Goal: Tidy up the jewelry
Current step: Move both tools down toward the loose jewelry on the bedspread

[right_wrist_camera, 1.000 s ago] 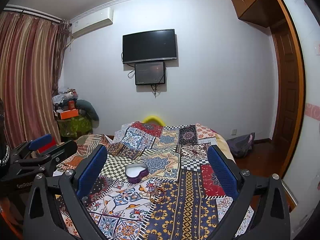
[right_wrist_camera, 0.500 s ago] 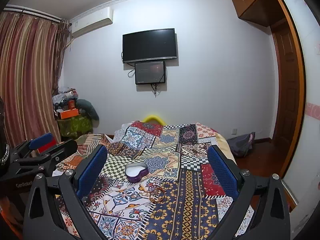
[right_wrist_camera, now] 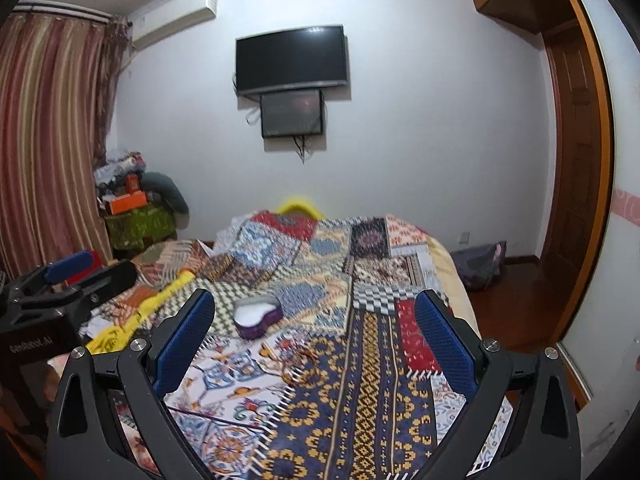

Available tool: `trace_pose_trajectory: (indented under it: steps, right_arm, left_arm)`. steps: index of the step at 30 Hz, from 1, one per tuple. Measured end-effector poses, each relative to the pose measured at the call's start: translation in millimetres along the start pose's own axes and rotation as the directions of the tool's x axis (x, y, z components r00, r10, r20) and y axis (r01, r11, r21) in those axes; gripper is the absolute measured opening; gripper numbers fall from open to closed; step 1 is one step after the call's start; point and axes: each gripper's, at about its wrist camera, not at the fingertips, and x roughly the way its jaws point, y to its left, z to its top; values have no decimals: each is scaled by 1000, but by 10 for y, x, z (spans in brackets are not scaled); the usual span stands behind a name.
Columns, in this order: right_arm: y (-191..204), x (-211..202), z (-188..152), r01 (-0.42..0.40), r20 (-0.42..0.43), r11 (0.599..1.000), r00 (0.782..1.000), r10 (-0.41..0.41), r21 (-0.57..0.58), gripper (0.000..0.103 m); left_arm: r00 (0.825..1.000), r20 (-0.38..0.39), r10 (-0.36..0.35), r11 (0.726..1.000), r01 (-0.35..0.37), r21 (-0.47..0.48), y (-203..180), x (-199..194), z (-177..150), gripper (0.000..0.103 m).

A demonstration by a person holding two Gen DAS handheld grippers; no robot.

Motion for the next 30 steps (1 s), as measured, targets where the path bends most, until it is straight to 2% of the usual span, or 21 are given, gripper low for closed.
trace_pose_trajectory:
  steps: [4, 8, 10, 14, 15, 16, 22, 27, 30]
  right_arm:
    - [-99, 243, -144, 30, -74, 1000, 997, -31, -6, 99]
    - [-162, 423, -263, 53, -141, 998, 988, -55, -17, 99]
    - [-207, 536, -327, 49, -181, 999, 982, -51, -17, 99]
    - [-265, 734, -411, 22, -250, 1000, 968, -23, -8, 92]
    - [-280, 786, -430, 15, -270, 1000, 963, -17, -9, 90]
    - [-295, 835, -451, 6, -287, 1000, 958, -9, -11, 89]
    - [-321, 1108, -486, -83, -372, 997, 925, 77, 1, 73]
    - [-254, 1336, -485, -180, -433, 983, 885, 171, 20, 58]
    - [-200, 1465, -488, -226, -466, 974, 860, 208, 16, 54]
  left_arm:
    - [999, -54, 5, 1000, -6, -21, 55, 226, -119, 103]
    - [989, -149, 16, 999, -23, -42, 145, 560, -288, 100]
    - [979, -205, 14, 998, -25, -49, 189, 735, -393, 90]
    - [954, -299, 10, 998, -27, -55, 250, 1003, -588, 82]
    - [946, -324, 7, 998, -27, -56, 263, 1070, -638, 77]
    - [938, -347, 4, 998, -26, -59, 279, 1128, -682, 73]
    - [897, -438, -56, 995, 12, -102, 328, 1399, -860, 67]
    - [883, -463, -78, 996, 51, -71, 226, 1513, -904, 66]
    - [872, -479, -98, 995, 83, -54, 155, 1588, -912, 61]
